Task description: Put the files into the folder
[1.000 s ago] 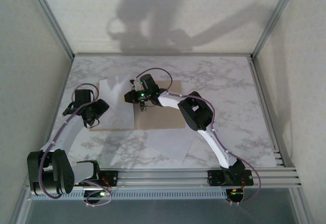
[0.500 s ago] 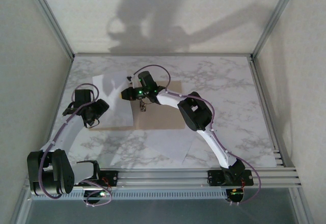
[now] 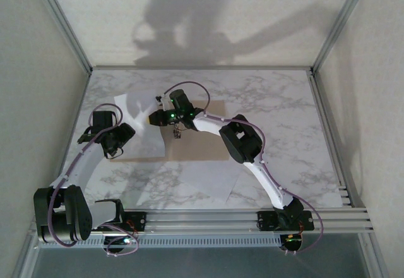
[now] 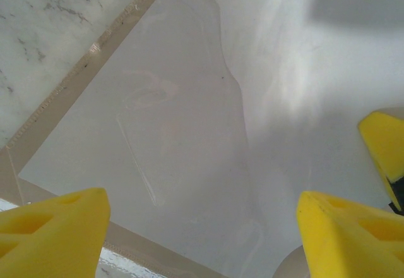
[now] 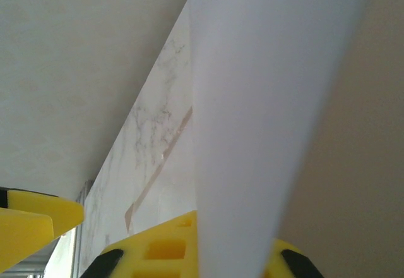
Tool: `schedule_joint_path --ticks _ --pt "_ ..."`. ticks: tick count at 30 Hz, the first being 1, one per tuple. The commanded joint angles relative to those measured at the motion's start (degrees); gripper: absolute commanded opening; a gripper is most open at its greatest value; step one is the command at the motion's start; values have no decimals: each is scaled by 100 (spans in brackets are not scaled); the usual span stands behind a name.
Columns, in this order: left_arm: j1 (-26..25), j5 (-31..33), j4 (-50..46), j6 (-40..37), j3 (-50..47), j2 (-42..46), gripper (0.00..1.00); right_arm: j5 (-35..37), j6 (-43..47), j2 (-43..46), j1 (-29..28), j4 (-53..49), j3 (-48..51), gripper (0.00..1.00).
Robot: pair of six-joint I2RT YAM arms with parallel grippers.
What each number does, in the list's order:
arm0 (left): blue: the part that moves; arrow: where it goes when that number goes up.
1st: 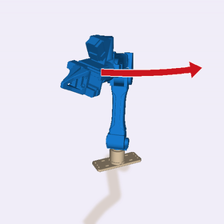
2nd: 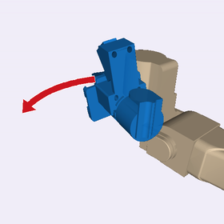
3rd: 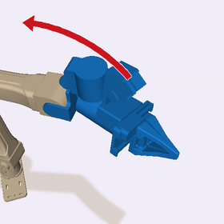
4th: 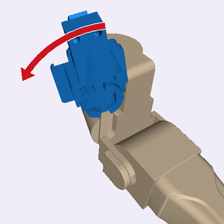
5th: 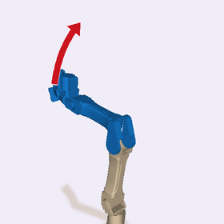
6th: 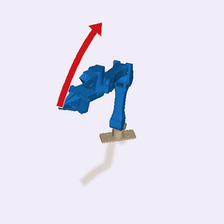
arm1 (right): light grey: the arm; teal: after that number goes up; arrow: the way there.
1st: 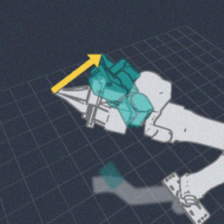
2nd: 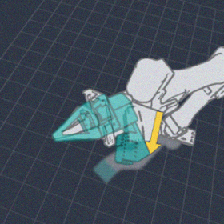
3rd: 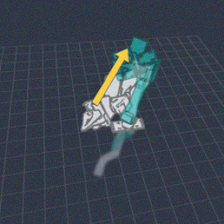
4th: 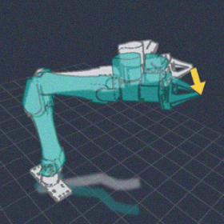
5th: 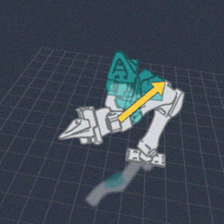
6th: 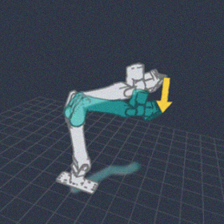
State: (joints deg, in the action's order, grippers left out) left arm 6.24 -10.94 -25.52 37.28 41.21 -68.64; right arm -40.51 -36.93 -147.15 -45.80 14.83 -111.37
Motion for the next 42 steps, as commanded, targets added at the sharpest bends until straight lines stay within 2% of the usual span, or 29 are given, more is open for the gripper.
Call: schedule_joint_path --ticks 1,5,8,14,21,22,23,28,33,39,42 --pt "62 -13 11 -10 -73 44 78 -25 -68 -53 -69 172 189 6" --pt "70 -33 31 -1 -95 34 78 -4 -74 -9 -70 200 281 7" --pt "62 -34 25 -1 -92 43 78 31 -17 -10 -69 122 233 11" --pt "61 -23 -8 -1 -92 77 78 135 385 29 -52 -564 -129 33" --pt "61 41 -47 -27 -14 30 78 276 914 280 169 -1571 -423 51" --pt "61 88 -70 -51 37 20 79 301 971 390 229 -1679 -368 59" --pt "54 121 -85 -90 89 4 79 320 1024 502 272 -1750 -286 62" --pt "-99 208 -79 -280 420 -359 79 416 1112 1229 734 -1880 390 65" --pt "-607 268 253 -204 835 -1012 78 504 1009 1866 1116 -1716 1283 65" --pt "-1318 321 584 13 1628 -2069 77 551 803 2159 1309 -1391 2103 65" --pt "-1424 327 715 154 1931 -2530 77 685 556 2242 1382 -1070 2550 65"
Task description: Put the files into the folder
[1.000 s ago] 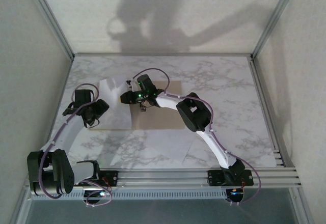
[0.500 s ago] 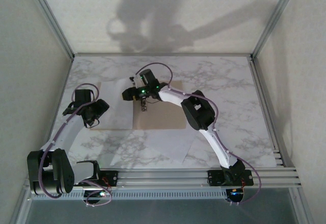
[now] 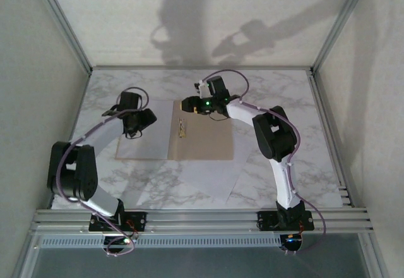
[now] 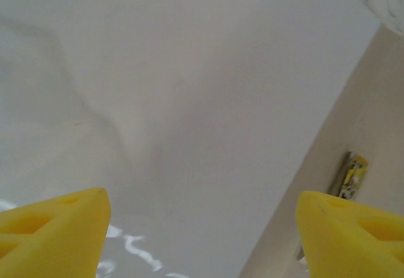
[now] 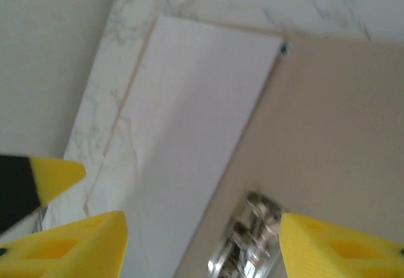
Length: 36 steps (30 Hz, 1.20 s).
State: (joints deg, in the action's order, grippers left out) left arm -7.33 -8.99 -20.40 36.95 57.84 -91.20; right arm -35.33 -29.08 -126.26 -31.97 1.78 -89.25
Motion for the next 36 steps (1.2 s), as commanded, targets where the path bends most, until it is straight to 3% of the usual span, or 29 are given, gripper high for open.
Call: schedule_joint_path --ticks 1,17,36 --pt "-88 61 303 243 328 -417 77 202 -302 170 27 298 455 65" --pt "-173 -243 764 526 1080 -1940 73 259 -613 371 98 697 1502 64" --pt "106 -1 690 554 632 -1725 73 369 -603 488 111 873 1736 64"
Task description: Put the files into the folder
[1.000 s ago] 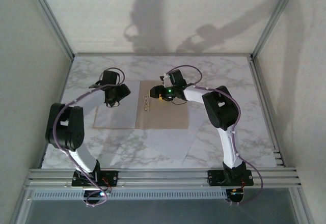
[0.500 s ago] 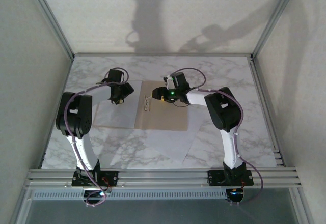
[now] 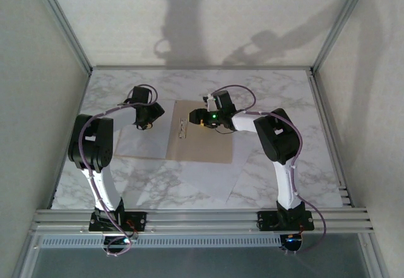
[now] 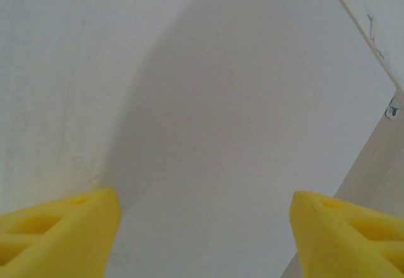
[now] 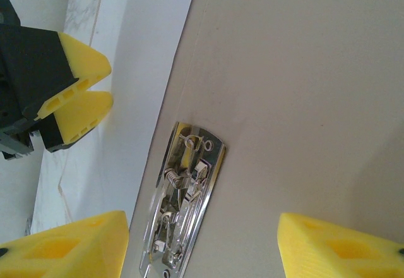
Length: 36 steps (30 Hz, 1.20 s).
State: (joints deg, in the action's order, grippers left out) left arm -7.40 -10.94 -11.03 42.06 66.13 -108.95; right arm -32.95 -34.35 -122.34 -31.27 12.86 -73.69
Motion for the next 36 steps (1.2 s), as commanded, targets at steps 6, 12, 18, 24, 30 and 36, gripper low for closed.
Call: schedule_joint_path --ticks 6,12,18,24,30,36 --pt "151 70 -190 4 -223 80 73 132 -80 101 39 -207 197 64" --pt "116 -3 -250 -39 -186 48 73 140 -90 80 36 -201 191 64" --pt "115 -30 -305 -136 -132 140 74 145 -98 72 39 -179 202 64" --pt "34 -44 -495 -285 134 309 76 148 -89 79 29 -161 208 64" --pt "20 -11 -492 -335 292 280 76 143 -89 71 37 -145 206 64" --pt "-25 -55 -326 -366 480 48 76 145 -63 70 33 -170 203 64"
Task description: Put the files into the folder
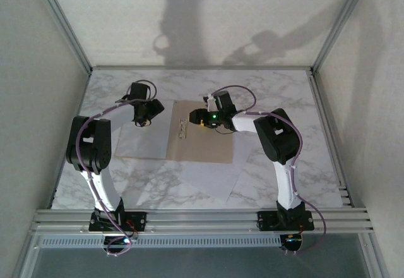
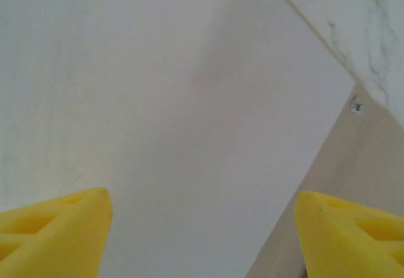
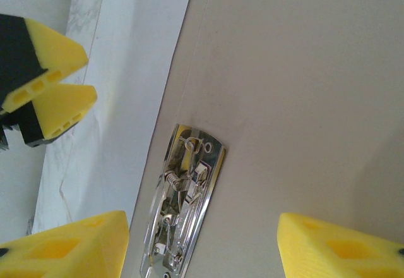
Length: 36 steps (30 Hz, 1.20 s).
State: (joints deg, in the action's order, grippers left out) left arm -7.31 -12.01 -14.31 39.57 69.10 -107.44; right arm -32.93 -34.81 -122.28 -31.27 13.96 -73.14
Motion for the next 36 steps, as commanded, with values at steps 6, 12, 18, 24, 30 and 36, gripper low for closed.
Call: schedule_joint_path --ticks 6,12,18,24,30,36 --pt "-36 67 57 -125 253 -344 76 147 -12 71 39 -288 151 64" --pt "9 90 74 -117 162 -459 76 166 -16 73 29 -303 151 64" --pt "96 163 27 -110 -16 -413 76 155 -17 64 40 -297 153 64" --pt "142 146 63 -108 -151 -291 76 155 -25 57 36 -297 143 64" --pt "159 193 -2 -134 -99 -269 76 155 -24 56 33 -297 151 64" --pt "221 199 -36 -134 -89 -243 76 140 -20 47 33 -297 145 64"
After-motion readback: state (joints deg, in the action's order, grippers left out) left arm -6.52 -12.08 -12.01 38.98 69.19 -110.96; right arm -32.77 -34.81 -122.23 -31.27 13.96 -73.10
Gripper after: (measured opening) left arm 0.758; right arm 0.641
